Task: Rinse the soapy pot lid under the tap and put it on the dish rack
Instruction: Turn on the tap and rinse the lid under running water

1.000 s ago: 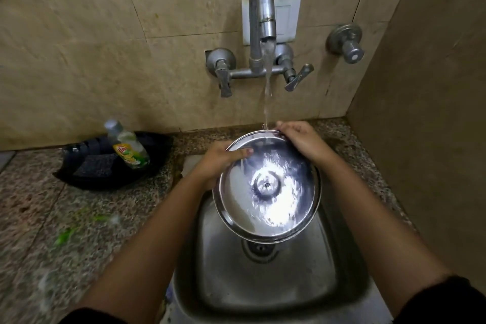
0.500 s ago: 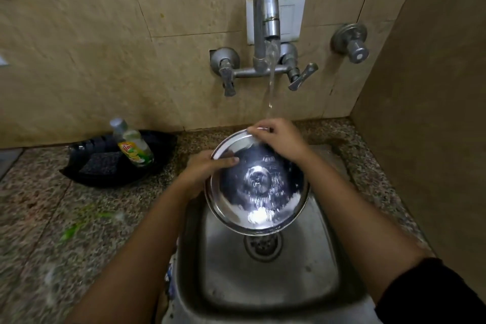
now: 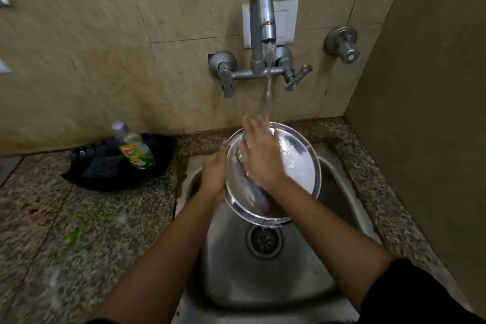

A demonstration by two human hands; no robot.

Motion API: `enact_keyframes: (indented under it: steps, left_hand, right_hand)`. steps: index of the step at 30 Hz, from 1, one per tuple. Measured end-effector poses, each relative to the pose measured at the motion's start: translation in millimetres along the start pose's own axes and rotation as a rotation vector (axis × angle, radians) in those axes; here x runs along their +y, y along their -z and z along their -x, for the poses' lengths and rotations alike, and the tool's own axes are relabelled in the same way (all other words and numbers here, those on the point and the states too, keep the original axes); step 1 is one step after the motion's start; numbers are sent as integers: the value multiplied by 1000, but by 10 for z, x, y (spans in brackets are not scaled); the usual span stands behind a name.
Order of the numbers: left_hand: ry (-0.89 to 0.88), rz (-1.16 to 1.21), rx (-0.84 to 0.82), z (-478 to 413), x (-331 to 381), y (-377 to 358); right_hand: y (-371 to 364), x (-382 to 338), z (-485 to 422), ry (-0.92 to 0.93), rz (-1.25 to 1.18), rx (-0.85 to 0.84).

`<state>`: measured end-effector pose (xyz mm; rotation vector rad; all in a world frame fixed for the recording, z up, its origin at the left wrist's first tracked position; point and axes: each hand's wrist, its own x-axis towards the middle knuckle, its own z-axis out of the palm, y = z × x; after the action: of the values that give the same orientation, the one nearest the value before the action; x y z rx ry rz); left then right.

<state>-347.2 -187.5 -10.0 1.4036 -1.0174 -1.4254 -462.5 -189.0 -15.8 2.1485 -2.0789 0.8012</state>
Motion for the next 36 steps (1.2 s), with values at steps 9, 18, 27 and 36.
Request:
enact_keyframes:
  steps: [9,18,27,36]
  left_hand:
    - [-73,104,165,-16,37,207]
    - [-95,133,107,-47,55,94]
    - [-12,115,22,7,-216,169]
    - [-24,54,91,-9,-204,106]
  right_hand:
    - [155,661,719,-66,193,-212]
    - [-51,-136,631,255,61,-213]
    - [25,394,404,-217,200,-51]
    - [-137,217,1210,466,94,-213]
